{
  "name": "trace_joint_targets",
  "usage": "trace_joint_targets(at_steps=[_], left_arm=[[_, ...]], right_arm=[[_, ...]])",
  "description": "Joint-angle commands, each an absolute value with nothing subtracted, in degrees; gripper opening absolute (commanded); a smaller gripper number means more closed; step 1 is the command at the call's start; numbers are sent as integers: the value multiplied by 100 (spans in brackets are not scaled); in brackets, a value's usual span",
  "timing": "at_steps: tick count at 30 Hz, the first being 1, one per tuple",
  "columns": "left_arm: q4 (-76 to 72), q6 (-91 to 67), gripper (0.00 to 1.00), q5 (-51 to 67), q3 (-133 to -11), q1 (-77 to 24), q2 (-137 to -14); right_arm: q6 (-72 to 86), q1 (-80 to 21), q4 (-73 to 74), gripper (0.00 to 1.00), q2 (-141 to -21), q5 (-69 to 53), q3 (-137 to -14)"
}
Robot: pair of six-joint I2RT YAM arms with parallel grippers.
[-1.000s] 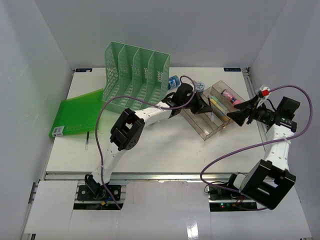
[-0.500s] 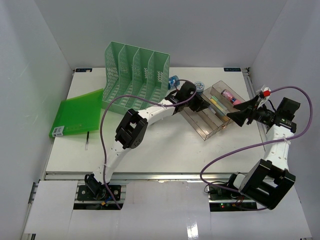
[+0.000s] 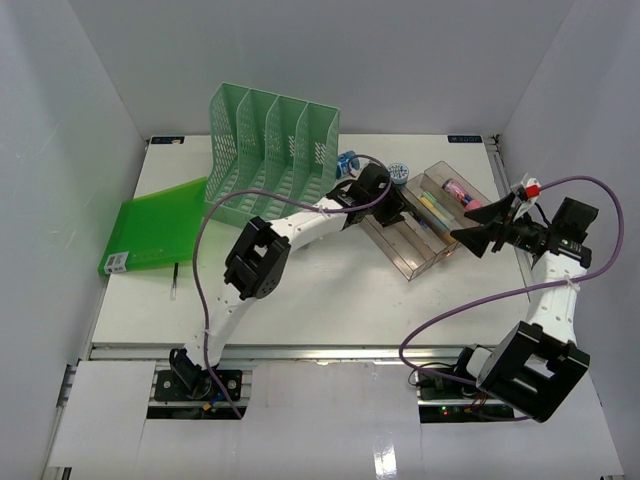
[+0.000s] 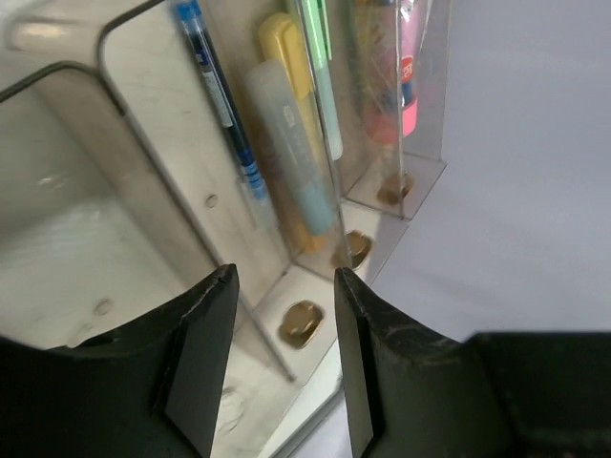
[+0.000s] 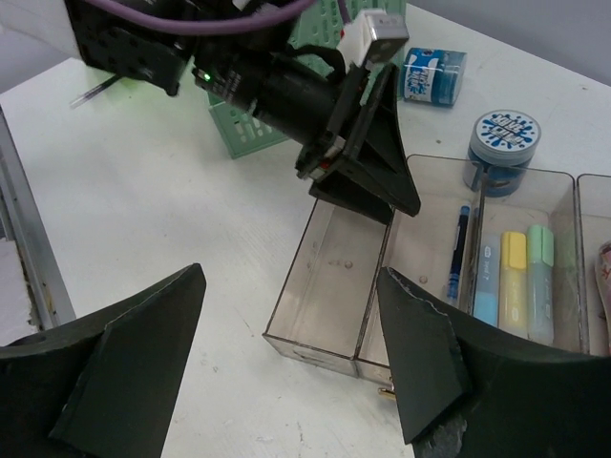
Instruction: Organize the desk
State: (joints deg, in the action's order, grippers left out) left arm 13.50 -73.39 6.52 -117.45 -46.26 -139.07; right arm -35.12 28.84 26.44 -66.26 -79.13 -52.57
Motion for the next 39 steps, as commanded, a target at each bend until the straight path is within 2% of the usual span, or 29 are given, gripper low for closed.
trace_joint_targets(at_steps=[1, 5, 9, 11, 14, 18, 25, 30, 36, 38, 39], left_arm=[[1128, -5602, 57, -24, -10542, -4632, -11777], [575, -3995, 65, -429, -8260, -4580, -9751], [737, -3041, 78, -906, -6434, -4350, -7655], [1003, -2639, 84, -1250, -5935, -4304, -6814], [1780, -2229, 89, -1968, -5472, -4236, -5342], [2704, -2394, 91, -2682, -5227, -4228, -4009], [4265, -3253, 98, -3054, -5013, -4228, -2409], [4912, -3803, 98, -3248, -5188, -4228, -1680], [5377, -4178, 98, -3490, -5331, -4228, -1127], [5476, -4213, 98, -3593, -5396, -4228, -1119], [5539, -4236, 98, -3645, -5453, -4228, -1136]], right_arm=[[-4418, 2401, 3521, 80, -6513, -8093, -5476], [-4867, 1343, 3910, 81, -6565, -7433, -5659], [-5212, -490, 3927, 83, -6695, -6790, -5680], [-6667, -1198, 4375, 90, -6893, -6572, -5734], [-7854, -2631, 5026, 98, -7336, -5643, -5932], [-8603, -4192, 5099, 96, -8210, -4491, -6770], [-9455, -5419, 5287, 90, -10368, -3884, -8780], [-8810, -5926, 4844, 92, -11718, -3842, -10370], [-6570, -6393, 3031, 98, -12546, -3420, -11369], [-5830, -6490, 2452, 94, -12746, -3259, -11484], [-5303, -6519, 2136, 87, -12884, -3127, -11524]])
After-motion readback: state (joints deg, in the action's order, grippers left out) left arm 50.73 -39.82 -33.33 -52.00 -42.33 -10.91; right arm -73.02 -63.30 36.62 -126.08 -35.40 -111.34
